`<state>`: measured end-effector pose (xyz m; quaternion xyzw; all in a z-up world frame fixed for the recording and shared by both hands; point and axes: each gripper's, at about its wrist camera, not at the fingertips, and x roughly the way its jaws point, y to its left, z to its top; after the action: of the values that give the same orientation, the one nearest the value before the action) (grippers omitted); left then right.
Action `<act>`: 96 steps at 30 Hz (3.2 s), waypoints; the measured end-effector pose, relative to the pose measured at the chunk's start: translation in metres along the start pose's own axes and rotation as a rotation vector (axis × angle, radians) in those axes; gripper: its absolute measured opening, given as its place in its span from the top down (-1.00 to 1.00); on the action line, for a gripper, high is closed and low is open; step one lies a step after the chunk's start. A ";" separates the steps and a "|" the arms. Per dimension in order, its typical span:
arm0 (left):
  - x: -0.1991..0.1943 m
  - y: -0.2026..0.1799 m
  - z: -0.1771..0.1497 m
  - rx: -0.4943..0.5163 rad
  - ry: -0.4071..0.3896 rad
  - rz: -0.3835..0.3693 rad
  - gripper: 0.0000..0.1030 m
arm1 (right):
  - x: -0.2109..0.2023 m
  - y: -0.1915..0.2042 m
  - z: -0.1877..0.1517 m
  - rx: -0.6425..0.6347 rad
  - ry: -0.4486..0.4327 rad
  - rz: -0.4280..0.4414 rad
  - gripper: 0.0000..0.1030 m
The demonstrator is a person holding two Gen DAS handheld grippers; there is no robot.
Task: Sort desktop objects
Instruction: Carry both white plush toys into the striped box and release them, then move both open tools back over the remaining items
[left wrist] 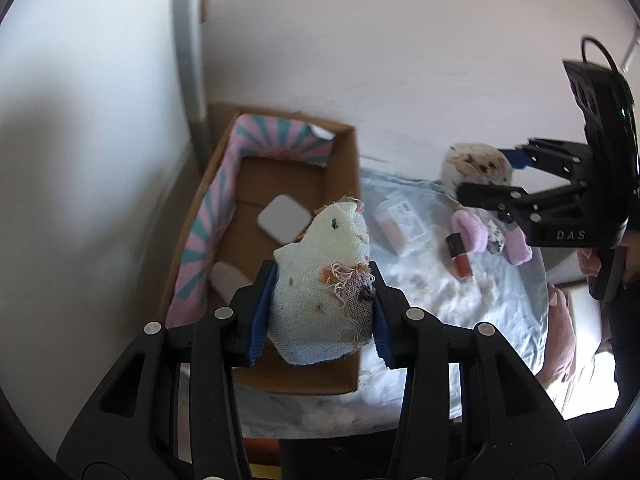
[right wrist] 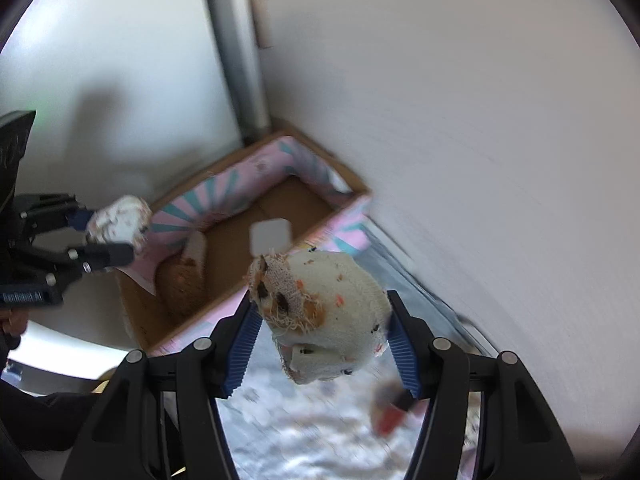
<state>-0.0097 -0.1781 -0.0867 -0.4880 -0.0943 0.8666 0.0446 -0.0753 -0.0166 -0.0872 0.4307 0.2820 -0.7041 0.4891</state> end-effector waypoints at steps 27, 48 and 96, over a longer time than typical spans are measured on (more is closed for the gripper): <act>0.054 0.044 -0.045 -0.145 0.069 0.009 0.24 | 0.133 0.082 0.045 -0.185 0.178 0.143 -0.10; 0.061 0.040 -0.044 -0.119 0.076 0.007 0.24 | 0.133 0.079 0.039 -0.161 0.180 0.138 -0.10; -0.009 -0.084 0.050 0.160 -0.083 -0.063 -1.00 | -0.122 -0.052 -0.064 0.346 -0.194 -0.280 -0.78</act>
<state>-0.0492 -0.1036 -0.0362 -0.4431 -0.0418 0.8891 0.1069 -0.0838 0.1092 -0.0112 0.3953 0.1656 -0.8409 0.3305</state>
